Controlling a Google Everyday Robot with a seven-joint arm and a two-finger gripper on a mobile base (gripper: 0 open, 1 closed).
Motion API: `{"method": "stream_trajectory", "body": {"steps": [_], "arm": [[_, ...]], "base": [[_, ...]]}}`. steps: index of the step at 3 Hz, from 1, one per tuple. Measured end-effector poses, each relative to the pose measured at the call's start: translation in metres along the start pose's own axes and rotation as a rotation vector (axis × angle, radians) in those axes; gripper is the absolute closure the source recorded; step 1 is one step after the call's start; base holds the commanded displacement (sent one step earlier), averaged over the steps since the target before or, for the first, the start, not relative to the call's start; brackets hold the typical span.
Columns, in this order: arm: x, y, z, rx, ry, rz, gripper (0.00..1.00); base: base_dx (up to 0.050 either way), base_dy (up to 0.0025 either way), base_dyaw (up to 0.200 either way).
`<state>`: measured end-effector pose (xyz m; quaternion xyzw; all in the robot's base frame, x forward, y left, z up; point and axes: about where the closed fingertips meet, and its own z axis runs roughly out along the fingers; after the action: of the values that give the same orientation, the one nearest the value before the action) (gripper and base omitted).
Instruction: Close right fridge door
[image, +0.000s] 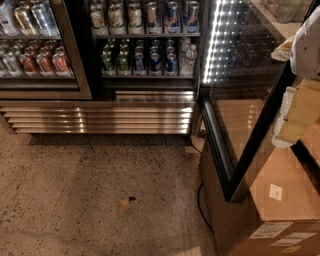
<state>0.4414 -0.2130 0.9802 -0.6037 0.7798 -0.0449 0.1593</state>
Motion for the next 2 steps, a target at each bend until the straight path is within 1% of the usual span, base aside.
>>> {"method": "stream_trajectory", "body": {"steps": [1,2], "arm": [[-0.001,0.0005,-0.0008,0.013,0.004,-0.005,0.19],[-0.001,0.0004,-0.0008,0.013,0.004,-0.005,0.42]], "base": [[0.0,0.0,0.0],[0.0,0.0,0.0]]}}
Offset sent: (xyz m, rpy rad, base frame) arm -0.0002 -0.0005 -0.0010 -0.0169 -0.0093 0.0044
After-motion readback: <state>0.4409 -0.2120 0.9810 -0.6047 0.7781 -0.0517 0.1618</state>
